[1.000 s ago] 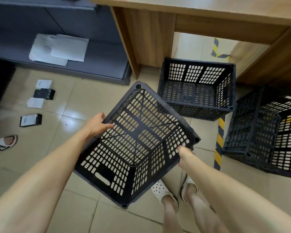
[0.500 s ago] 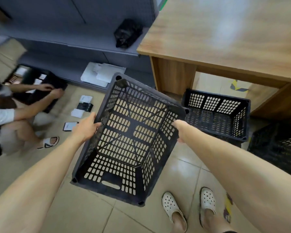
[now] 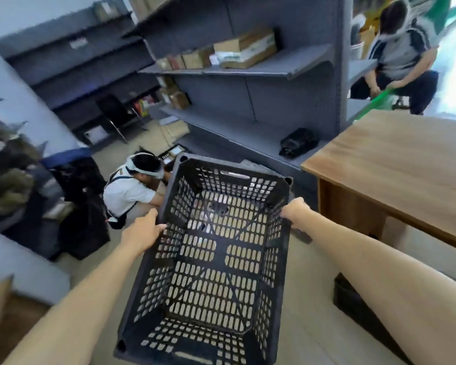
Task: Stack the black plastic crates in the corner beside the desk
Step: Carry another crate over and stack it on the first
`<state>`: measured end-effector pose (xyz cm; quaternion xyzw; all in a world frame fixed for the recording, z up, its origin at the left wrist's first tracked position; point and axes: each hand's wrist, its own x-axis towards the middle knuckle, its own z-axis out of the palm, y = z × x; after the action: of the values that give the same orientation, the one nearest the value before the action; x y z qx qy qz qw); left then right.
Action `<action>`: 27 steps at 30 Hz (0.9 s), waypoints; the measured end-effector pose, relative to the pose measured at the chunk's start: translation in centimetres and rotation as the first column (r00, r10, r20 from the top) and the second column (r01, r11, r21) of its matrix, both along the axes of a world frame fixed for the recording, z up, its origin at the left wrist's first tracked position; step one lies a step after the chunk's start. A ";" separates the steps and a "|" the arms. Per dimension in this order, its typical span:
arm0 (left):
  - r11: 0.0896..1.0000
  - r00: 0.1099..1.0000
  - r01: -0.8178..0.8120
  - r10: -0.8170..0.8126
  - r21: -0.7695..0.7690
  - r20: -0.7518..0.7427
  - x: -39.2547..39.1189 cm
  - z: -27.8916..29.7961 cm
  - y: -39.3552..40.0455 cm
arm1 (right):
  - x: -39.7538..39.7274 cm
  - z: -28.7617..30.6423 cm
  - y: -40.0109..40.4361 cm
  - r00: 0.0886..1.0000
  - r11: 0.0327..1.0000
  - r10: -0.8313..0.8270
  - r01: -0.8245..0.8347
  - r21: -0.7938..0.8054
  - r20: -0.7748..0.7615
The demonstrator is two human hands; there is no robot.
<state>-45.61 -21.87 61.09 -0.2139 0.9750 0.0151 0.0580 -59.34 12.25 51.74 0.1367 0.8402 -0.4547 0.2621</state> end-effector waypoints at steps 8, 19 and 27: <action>0.966 0.967 -0.252 0.249 -0.053 -0.054 11.9 3.9 1.7 | 5.5 8.3 -2.0 0.835 0.899 0.420 -0.330 0.287 -0.355; 0.803 0.803 -0.595 0.596 0.028 -0.004 37.6 0.9 -3.3 | 18.0 9.1 -17.6 0.547 0.635 0.772 -0.680 0.366 -0.324; 0.682 0.700 -0.709 0.712 0.180 0.060 59.6 -2.1 -4.9 | 37.7 9.6 -27.6 0.244 0.303 0.953 -0.811 0.501 -0.180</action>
<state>14.03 -26.76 59.03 -0.5684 0.8101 0.1305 0.0601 -21.68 -15.36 61.31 -0.4374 0.8583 -0.1042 0.2473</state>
